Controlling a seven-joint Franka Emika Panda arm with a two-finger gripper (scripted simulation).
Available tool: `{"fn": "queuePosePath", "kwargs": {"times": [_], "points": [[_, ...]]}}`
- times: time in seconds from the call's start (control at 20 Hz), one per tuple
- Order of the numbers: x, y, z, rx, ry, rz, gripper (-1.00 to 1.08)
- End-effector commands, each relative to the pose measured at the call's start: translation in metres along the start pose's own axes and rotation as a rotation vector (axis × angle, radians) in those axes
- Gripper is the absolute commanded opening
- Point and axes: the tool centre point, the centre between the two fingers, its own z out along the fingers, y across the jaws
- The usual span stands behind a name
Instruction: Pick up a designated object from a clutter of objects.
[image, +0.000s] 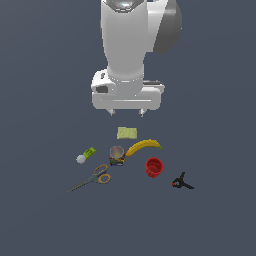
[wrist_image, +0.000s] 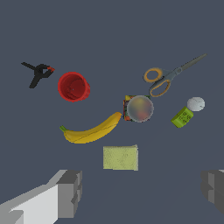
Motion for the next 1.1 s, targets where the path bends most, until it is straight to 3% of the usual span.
{"fn": "queuePosePath", "kwargs": {"times": [0.0,0.45,1.05], "points": [[0.003,-0.002,0.001,0.000,0.001,0.014,1.00],[0.022,-0.017,0.011,-0.002,0.007,0.115,1.00],[0.063,-0.053,0.039,-0.004,0.022,0.347,1.00]]}}
